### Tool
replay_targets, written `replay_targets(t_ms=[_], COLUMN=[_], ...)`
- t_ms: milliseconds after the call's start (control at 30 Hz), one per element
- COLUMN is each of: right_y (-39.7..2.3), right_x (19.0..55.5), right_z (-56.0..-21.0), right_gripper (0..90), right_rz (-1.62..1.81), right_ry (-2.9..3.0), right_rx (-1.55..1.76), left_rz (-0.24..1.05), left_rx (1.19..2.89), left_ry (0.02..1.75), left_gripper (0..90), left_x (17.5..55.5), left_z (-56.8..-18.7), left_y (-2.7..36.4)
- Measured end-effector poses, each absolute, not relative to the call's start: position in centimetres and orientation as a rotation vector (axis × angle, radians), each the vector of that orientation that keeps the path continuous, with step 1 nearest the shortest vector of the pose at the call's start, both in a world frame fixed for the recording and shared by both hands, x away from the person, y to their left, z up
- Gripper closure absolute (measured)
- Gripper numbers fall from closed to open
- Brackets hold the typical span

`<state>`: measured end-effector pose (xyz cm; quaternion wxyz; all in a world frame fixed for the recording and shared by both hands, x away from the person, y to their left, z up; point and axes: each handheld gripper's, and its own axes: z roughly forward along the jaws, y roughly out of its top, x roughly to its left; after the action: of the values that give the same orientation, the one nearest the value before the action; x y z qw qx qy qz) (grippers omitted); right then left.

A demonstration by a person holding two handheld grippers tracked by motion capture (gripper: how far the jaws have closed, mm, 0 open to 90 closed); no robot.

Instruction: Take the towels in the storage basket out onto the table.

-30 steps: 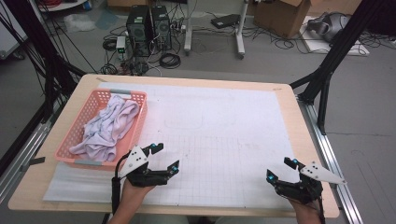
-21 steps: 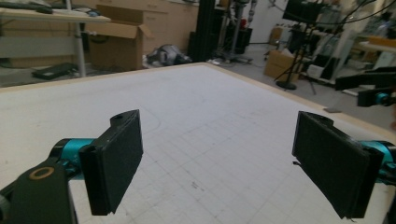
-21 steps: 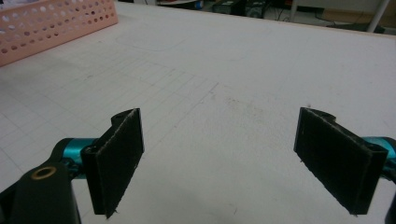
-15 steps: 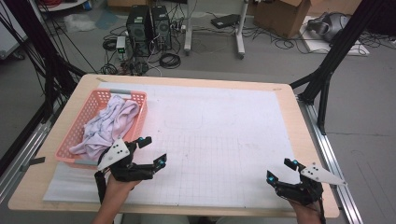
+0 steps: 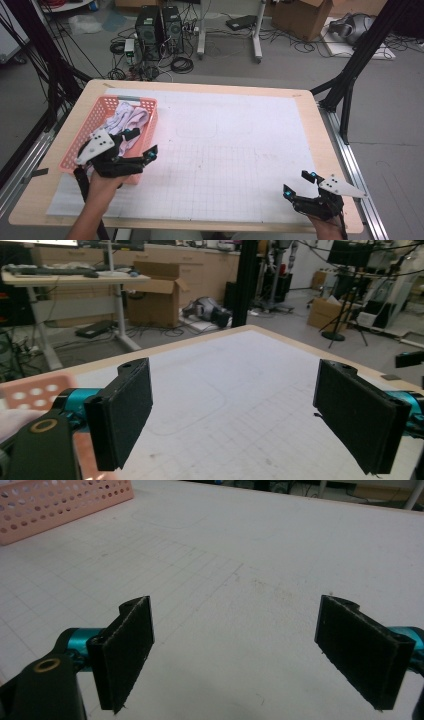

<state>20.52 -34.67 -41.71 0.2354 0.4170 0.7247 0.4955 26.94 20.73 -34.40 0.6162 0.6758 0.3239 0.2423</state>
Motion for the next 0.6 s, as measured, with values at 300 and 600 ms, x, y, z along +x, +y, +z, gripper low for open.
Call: replay_targets(t_ms=[300,600], right_y=[-34.5,-34.4], right_x=[20.6,20.7], right_z=[-41.8,-41.8], right_gripper=[14.5,14.5], right_rz=[1.364,1.364], right_ry=[1.997,1.995], right_rx=[1.143,1.143], left_rz=[0.635,0.620], left_rx=[1.641,1.691], left_ry=[0.827,0.966], left_gripper=[15.5,15.6], left_x=[29.1,33.2], left_z=[-33.5,-34.2], left_y=[24.4,27.0])
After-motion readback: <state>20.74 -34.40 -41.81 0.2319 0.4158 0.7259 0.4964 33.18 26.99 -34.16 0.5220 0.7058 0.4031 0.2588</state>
